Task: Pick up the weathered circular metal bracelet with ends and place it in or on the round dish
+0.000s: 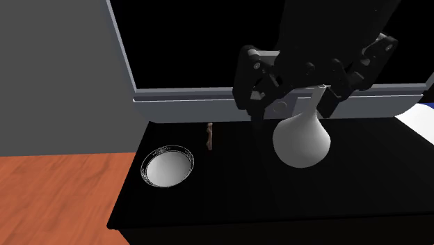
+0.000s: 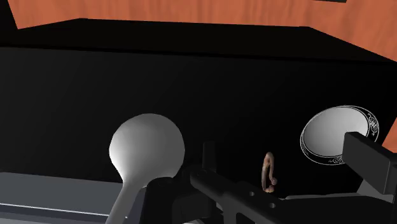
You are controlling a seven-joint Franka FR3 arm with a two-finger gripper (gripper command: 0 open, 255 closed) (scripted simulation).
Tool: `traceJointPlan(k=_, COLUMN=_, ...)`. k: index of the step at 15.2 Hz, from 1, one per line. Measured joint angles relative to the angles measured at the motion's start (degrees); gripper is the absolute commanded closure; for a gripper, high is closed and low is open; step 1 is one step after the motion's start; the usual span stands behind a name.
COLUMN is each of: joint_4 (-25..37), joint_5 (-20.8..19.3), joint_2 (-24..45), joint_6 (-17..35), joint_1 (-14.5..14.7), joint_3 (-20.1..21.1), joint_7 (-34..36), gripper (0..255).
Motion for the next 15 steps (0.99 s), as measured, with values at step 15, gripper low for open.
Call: traceJointPlan(k=15, joint_4=1.09, joint_5=4.01, joint_2=21.73, joint_6=19.11, joint_1=0.27, joint_3=4.31, joint_7=8.02, gripper=0)
